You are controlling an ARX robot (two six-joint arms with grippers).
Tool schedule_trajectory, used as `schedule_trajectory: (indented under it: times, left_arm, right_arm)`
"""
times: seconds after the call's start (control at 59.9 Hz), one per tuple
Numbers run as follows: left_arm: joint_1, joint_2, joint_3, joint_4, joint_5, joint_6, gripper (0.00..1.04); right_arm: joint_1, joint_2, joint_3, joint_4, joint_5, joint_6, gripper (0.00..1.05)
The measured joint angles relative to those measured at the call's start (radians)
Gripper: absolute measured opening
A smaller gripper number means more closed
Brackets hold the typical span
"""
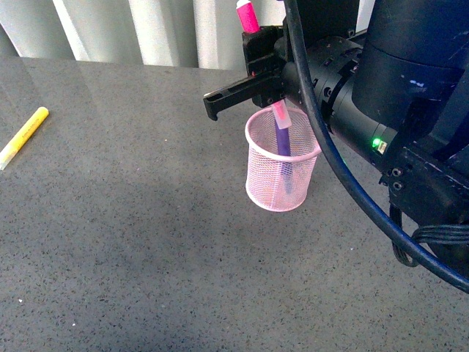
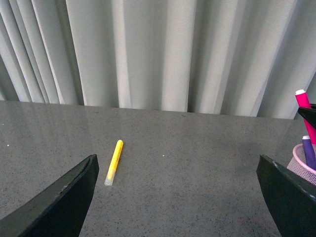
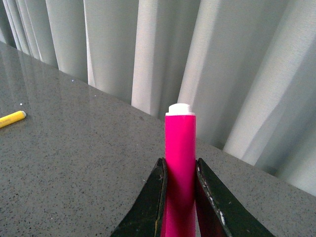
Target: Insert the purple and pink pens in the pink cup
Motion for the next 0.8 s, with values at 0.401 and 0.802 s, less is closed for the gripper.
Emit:
schedule_trajectory:
  times: [0.401, 0.802]
  left_arm:
    - [0.0, 0.0, 0.0, 0.0, 0.0, 0.0, 0.98]
    - [0.0, 0.0, 0.0, 0.0, 0.0, 0.0, 0.98]
  right_arm:
    - [-0.002, -0.007, -0.048, -0.018, 0.009, 0.013, 0.55]
    - [-0.029, -0.239, -0.127, -0.195, 0.116, 0.077, 0.98]
